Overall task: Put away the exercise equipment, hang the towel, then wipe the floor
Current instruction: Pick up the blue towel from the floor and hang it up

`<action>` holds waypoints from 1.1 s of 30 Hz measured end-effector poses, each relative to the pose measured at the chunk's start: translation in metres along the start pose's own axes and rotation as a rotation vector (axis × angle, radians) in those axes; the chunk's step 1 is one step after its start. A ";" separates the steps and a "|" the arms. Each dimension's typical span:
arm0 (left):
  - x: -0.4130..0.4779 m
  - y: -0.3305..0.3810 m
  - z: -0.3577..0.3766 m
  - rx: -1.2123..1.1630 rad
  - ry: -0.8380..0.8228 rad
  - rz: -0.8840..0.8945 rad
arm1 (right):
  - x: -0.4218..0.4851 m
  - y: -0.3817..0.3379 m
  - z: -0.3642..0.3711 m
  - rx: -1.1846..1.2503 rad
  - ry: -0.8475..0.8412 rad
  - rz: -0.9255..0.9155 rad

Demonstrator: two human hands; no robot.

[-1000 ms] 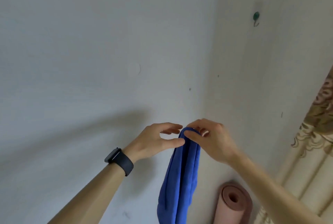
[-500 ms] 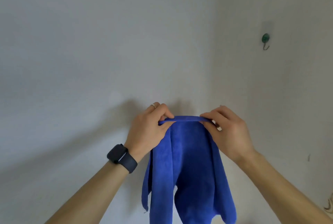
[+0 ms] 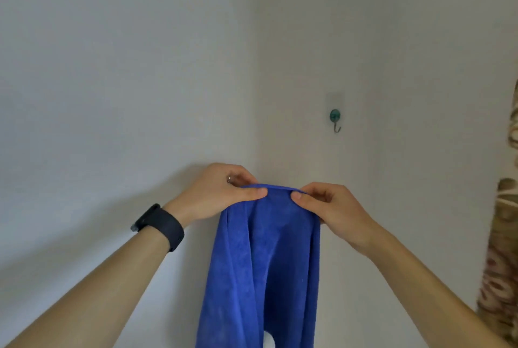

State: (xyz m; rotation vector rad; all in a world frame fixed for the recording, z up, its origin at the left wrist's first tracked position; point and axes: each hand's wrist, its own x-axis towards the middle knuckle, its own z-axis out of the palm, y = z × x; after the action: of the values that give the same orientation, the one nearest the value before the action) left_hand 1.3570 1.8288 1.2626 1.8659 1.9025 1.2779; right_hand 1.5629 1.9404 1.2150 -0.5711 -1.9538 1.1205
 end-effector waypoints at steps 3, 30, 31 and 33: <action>0.037 0.030 0.014 0.058 0.126 0.080 | 0.021 -0.011 -0.039 0.065 0.113 -0.066; 0.103 0.044 0.158 0.677 0.381 0.227 | 0.072 0.062 -0.079 -0.063 0.640 -0.248; 0.095 0.037 0.164 0.652 0.367 0.228 | 0.063 0.072 -0.072 -0.104 0.621 -0.267; 0.073 0.017 0.177 0.649 0.344 0.225 | 0.043 0.097 -0.057 -0.181 0.569 -0.255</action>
State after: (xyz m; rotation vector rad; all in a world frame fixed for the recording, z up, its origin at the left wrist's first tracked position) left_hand 1.4721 1.9679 1.1969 2.3332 2.5887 1.1923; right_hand 1.5840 2.0481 1.1653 -0.6332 -1.5757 0.5458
